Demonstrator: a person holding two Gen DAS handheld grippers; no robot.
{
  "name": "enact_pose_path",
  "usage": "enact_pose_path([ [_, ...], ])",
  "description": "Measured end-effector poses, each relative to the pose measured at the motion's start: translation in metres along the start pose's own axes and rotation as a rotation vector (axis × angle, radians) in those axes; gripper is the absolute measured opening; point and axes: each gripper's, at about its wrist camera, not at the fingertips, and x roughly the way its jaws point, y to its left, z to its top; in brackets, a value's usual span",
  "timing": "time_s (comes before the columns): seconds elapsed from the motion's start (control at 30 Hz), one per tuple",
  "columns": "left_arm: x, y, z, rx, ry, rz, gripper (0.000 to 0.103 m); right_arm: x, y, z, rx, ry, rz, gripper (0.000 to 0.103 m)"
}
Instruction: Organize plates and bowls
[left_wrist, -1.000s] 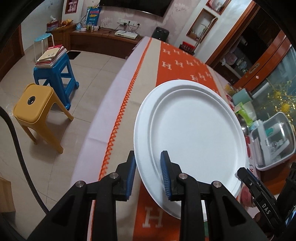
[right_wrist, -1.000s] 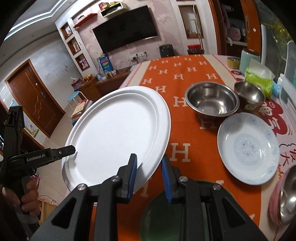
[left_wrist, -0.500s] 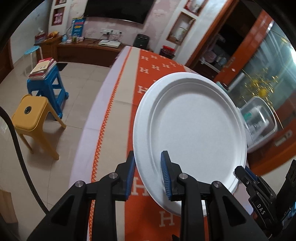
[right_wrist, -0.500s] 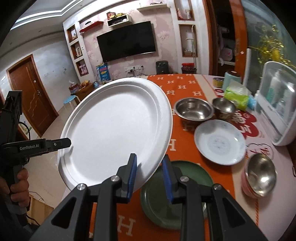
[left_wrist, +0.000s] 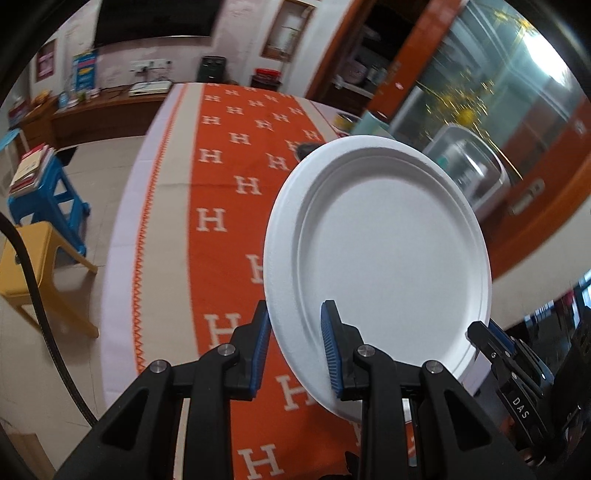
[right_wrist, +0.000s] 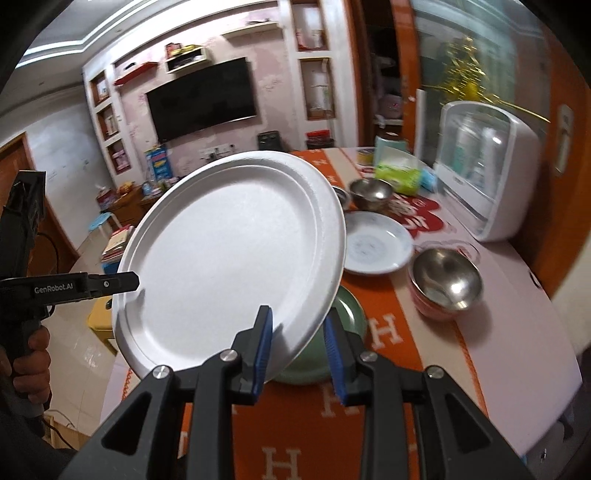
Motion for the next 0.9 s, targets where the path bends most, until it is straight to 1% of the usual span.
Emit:
enact_pose_path([
  [0.3, 0.025, -0.047, -0.021, 0.105, 0.088, -0.045, 0.025, -0.025, -0.035, -0.038, 0.099, 0.04, -0.102, 0.03],
  [0.43, 0.037, -0.073, -0.034, 0.157, 0.131, -0.044, 0.025, -0.03, -0.053, -0.055, 0.134, 0.071, -0.131, 0.03],
  [0.67, 0.058, -0.106, -0.057, 0.202, 0.211, -0.022, 0.025, -0.03, -0.084, -0.078, 0.183, 0.145, -0.149, 0.031],
  [0.83, 0.069, -0.127, -0.07, 0.221, 0.251, -0.001, 0.025, -0.029, -0.108, -0.086, 0.173, 0.174, -0.144, 0.032],
  [0.9, 0.074, -0.139, -0.077, 0.225, 0.264, 0.021, 0.025, -0.025, -0.12, -0.09, 0.166, 0.205, -0.135, 0.032],
])
